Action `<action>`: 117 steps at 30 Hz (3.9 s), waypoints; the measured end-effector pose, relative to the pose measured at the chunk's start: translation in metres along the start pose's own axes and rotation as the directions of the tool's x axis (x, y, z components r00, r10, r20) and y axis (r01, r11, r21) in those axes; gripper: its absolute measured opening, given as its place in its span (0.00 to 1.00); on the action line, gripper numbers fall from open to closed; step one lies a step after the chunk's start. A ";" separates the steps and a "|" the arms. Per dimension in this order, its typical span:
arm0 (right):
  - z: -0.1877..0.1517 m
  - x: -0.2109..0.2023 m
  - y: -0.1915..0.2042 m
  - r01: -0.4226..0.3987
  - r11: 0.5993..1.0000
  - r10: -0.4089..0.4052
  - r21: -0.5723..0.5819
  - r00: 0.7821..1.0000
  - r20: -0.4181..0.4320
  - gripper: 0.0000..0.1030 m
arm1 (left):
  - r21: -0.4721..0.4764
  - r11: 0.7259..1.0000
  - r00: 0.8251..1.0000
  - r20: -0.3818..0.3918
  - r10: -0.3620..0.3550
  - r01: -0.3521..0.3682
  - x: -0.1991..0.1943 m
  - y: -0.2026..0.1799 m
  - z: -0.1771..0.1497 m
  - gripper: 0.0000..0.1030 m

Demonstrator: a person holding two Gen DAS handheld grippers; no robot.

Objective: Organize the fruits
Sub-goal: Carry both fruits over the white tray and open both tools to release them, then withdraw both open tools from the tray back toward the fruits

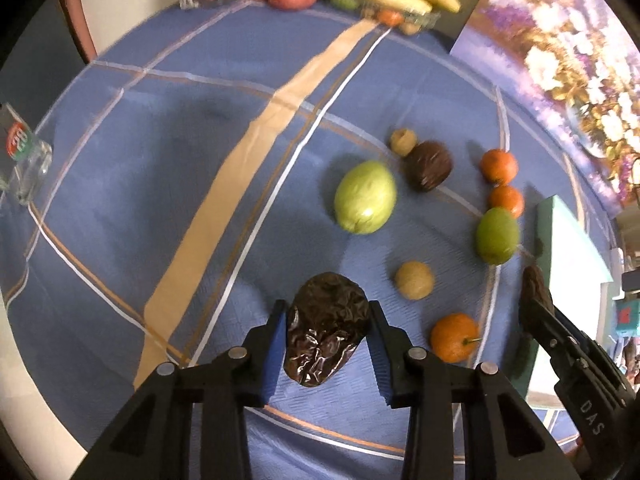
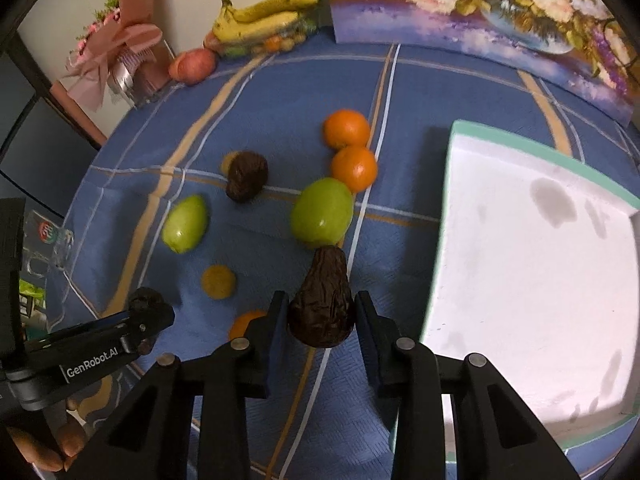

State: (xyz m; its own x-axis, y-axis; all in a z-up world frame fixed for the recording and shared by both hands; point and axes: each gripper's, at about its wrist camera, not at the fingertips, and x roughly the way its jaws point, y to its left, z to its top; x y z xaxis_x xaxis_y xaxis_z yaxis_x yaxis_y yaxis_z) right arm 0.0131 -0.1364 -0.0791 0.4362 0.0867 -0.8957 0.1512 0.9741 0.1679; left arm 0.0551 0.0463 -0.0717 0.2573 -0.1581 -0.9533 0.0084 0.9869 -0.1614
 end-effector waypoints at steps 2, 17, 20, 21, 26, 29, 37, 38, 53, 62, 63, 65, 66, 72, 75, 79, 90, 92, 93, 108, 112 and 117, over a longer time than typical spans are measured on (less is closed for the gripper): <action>0.002 -0.010 -0.004 0.004 1.000 -0.004 0.018 1.000 0.019 0.34 | 0.012 1.000 1.000 0.024 -0.007 0.007 -0.010 -0.005 -0.001 0.39; 0.016 -0.060 -0.084 0.148 0.962 -0.170 0.231 0.982 0.080 0.34 | 0.250 0.961 0.982 0.111 -0.154 0.122 -0.059 -0.107 0.008 0.39; 0.018 -0.071 -0.110 0.164 0.945 -0.194 0.285 0.978 0.082 0.34 | 0.294 0.946 0.979 0.107 -0.174 0.136 -0.066 -0.132 0.004 0.39; 0.019 -0.073 -0.119 0.166 0.939 -0.199 0.302 0.976 0.082 0.34 | 0.309 0.941 0.978 0.106 -0.178 0.138 -0.066 -0.141 0.006 0.39; 0.020 -0.082 -0.157 0.207 0.906 -0.252 0.368 0.965 0.077 0.34 | 0.386 0.910 0.978 0.076 -0.193 0.150 -0.051 -0.187 0.006 0.39; 0.021 -0.085 -0.174 0.227 0.892 -0.275 0.391 0.959 0.071 0.34 | 0.427 0.892 0.980 0.053 -0.189 0.149 -0.036 -0.209 0.003 0.39; 0.022 -0.077 -0.206 0.266 0.865 -0.306 0.426 0.952 0.028 0.34 | 0.508 0.848 0.984 0.013 -0.180 0.149 0.001 -0.255 -0.001 0.39; 0.022 -0.076 -0.208 0.269 0.863 -0.308 0.427 0.951 0.024 0.34 | 0.516 0.844 0.983 0.011 -0.181 0.150 0.002 -0.257 -0.001 0.39; 0.021 -0.043 -0.236 0.325 0.840 -0.328 0.434 0.942 -0.071 0.34 | 0.570 0.811 0.990 -0.032 -0.140 0.133 0.042 -0.276 -0.011 0.39; 0.018 -0.037 -0.237 0.345 0.840 -0.341 0.418 0.936 -0.087 0.34 | 0.556 0.823 0.993 -0.052 -0.110 0.120 0.056 -0.270 -0.012 0.39; 0.018 -0.037 -0.237 0.345 0.841 -0.342 0.417 0.936 -0.087 0.34 | 0.556 0.823 0.993 -0.052 -0.108 0.119 0.056 -0.270 -0.012 0.39; 0.018 -0.037 -0.237 0.348 0.842 -0.344 0.413 0.935 -0.087 0.34 | 0.556 0.823 0.993 -0.051 -0.108 0.118 0.057 -0.270 -0.013 0.39; 0.018 -0.037 -0.236 0.348 0.843 -0.343 0.410 0.935 -0.087 0.34 | 0.556 0.822 0.993 -0.051 -0.108 0.118 0.057 -0.270 -0.013 0.39; 0.017 -0.036 -0.234 0.354 0.847 -0.349 0.397 0.933 -0.088 0.35 | 0.554 0.823 0.992 -0.055 -0.114 0.125 0.059 -0.273 -0.013 0.40; 0.015 -0.034 -0.236 0.361 0.842 -0.352 0.400 0.931 -0.097 0.35 | 0.551 0.825 0.992 -0.058 -0.114 0.127 0.059 -0.271 -0.012 0.41; 0.013 -0.033 -0.241 0.371 0.835 -0.361 0.407 0.927 -0.104 0.41 | 0.549 0.825 0.991 -0.065 -0.116 0.133 0.059 -0.269 -0.011 0.45; 0.012 -0.033 -0.242 0.384 0.833 -0.375 0.398 0.921 -0.104 0.61 | 0.556 0.821 0.991 -0.039 -0.130 0.130 0.049 -0.268 -0.006 0.62; 0.012 -0.033 -0.242 0.386 0.832 -0.377 0.398 0.920 -0.105 0.61 | 0.562 0.819 0.992 -0.025 -0.123 0.116 0.046 -0.268 -0.005 0.62; 0.012 -0.033 -0.242 0.386 0.832 -0.377 0.399 0.920 -0.104 0.61 | 0.563 0.819 0.993 -0.020 -0.120 0.111 0.043 -0.268 -0.006 0.63; 0.014 -0.044 -0.239 0.372 0.841 -0.382 0.393 0.922 -0.054 0.83 | 0.481 0.875 0.995 0.040 -0.089 0.059 0.034 -0.242 0.013 0.91; 0.016 -0.047 -0.239 0.360 0.843 -0.380 0.399 0.925 -0.032 0.91 | 0.455 0.889 0.993 0.072 -0.095 0.052 0.032 -0.234 0.019 1.00; 0.018 -0.054 -0.240 0.343 0.847 -0.371 0.407 0.929 -0.012 0.93 | 0.412 0.910 0.993 0.084 -0.087 0.045 0.033 -0.223 0.025 1.00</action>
State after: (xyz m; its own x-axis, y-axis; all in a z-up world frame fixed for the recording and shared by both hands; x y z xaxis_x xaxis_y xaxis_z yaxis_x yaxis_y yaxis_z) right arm -0.0304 -0.3783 -0.0639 0.3379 -0.2780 -0.8992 0.6386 0.7696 0.0021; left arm 0.0857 -0.1784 -0.0613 0.3361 -0.2403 -0.9107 0.4172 0.9048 -0.0848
